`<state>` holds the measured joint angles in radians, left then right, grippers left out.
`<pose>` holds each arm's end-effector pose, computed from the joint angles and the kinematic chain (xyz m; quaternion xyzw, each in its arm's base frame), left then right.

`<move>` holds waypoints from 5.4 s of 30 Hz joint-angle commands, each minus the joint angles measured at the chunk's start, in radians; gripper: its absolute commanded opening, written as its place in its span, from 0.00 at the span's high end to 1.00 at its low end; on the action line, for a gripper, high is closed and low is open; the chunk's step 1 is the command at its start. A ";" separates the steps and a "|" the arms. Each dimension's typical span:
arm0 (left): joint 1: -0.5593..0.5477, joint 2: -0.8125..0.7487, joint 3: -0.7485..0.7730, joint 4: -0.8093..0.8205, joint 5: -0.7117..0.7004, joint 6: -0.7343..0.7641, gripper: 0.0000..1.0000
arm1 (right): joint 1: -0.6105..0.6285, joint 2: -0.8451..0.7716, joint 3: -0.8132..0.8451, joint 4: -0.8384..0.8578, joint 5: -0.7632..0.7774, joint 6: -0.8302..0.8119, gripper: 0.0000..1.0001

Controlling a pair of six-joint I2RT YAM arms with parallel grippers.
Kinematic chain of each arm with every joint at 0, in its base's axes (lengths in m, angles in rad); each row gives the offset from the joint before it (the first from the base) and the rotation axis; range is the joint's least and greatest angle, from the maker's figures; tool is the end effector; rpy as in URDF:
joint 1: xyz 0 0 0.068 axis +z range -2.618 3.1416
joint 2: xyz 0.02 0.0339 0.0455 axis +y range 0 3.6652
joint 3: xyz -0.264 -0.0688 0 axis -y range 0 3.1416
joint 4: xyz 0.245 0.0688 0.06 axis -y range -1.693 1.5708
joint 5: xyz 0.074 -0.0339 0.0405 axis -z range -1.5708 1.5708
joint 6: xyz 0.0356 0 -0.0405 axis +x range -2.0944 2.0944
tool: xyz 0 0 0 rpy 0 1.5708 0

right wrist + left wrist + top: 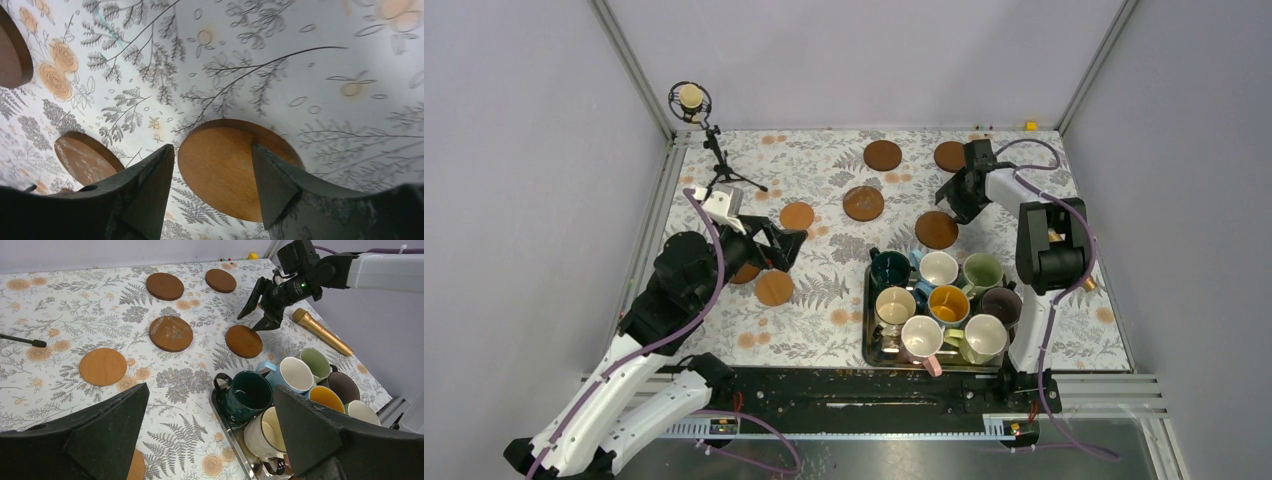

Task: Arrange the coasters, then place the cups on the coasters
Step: Move the coaster to the center of the board.

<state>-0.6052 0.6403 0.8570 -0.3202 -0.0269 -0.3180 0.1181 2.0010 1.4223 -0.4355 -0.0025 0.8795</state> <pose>0.1187 -0.0809 0.3712 0.0974 0.7363 -0.2892 0.6039 0.4230 0.0503 0.1766 0.3570 0.8928 0.1325 0.2407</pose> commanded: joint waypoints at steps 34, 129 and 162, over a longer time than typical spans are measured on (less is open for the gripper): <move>-0.005 -0.013 -0.012 0.062 0.001 0.002 0.01 | -0.013 -0.047 -0.083 0.043 0.021 0.207 0.22; -0.005 -0.015 -0.015 0.056 -0.028 0.011 0.01 | 0.450 0.254 0.279 0.161 -0.332 0.046 0.38; -0.005 0.002 -0.018 0.055 -0.060 0.025 0.01 | 0.244 0.475 0.824 -0.134 -0.168 -0.131 0.26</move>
<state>-0.6052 0.6373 0.8406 -0.3202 -0.0620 -0.3099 0.3569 2.4317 2.1460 -0.4503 -0.1658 0.7612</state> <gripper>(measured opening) 0.985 0.749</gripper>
